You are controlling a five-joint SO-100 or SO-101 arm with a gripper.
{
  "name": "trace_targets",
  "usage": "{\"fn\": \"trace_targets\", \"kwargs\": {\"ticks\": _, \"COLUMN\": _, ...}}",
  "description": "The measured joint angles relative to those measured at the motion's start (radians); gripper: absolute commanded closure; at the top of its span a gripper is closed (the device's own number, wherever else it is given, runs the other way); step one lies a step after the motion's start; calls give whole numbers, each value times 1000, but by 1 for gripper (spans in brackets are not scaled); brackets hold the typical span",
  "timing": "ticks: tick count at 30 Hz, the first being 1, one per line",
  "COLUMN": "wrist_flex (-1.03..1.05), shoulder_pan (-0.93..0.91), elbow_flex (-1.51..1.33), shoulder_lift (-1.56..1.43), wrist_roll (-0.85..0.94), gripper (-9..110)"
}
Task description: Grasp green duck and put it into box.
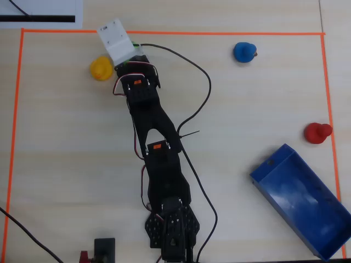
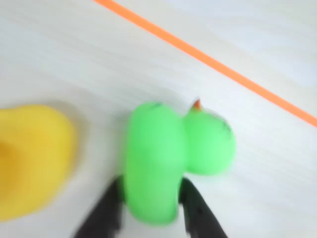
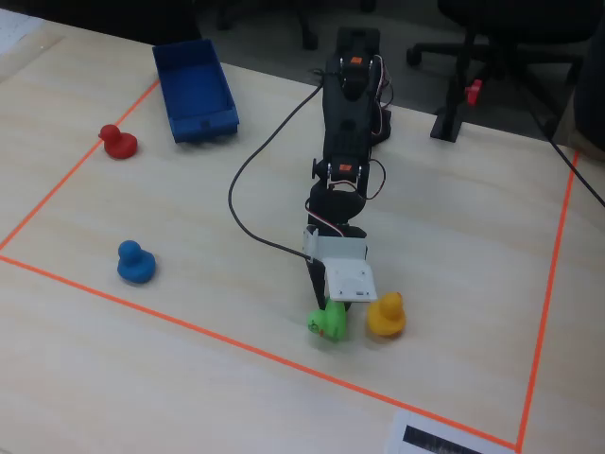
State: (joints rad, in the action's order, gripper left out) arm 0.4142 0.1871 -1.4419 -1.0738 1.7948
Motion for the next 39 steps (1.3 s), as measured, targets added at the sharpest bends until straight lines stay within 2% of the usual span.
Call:
{"fn": "trace_targets", "kwargs": {"ticks": 8, "wrist_flex": 6, "shoulder_pan": -6, "elbow_flex": 0, "shoulder_lift": -8, "wrist_roll": 0, "gripper": 101}}
{"fn": "trace_targets", "kwargs": {"ticks": 14, "wrist_flex": 95, "shoulder_pan": -74, "elbow_flex": 0, "shoulder_lift": -155, "wrist_roll": 0, "gripper": 101}}
{"fn": "trace_targets", "kwargs": {"ticks": 19, "wrist_flex": 233, "shoulder_pan": -173, "elbow_flex": 17, "shoulder_lift": -353, "wrist_roll": 0, "gripper": 101}}
{"fn": "trace_targets", "kwargs": {"ticks": 24, "wrist_flex": 500, "shoulder_pan": -314, "elbow_flex": 55, "shoulder_lift": -592, "wrist_roll": 0, "gripper": 101}}
{"fn": "trace_targets", "kwargs": {"ticks": 28, "wrist_flex": 724, "shoulder_pan": -485, "elbow_flex": 55, "shoulder_lift": -735, "wrist_roll": 5, "gripper": 101}}
{"fn": "trace_targets", "kwargs": {"ticks": 32, "wrist_flex": 868, "shoulder_pan": -741, "elbow_flex": 52, "shoulder_lift": -838, "wrist_roll": 34, "gripper": 101}}
{"fn": "trace_targets", "kwargs": {"ticks": 39, "wrist_flex": 696, "shoulder_pan": -1267, "elbow_flex": -181, "shoulder_lift": -931, "wrist_roll": 186, "gripper": 101}}
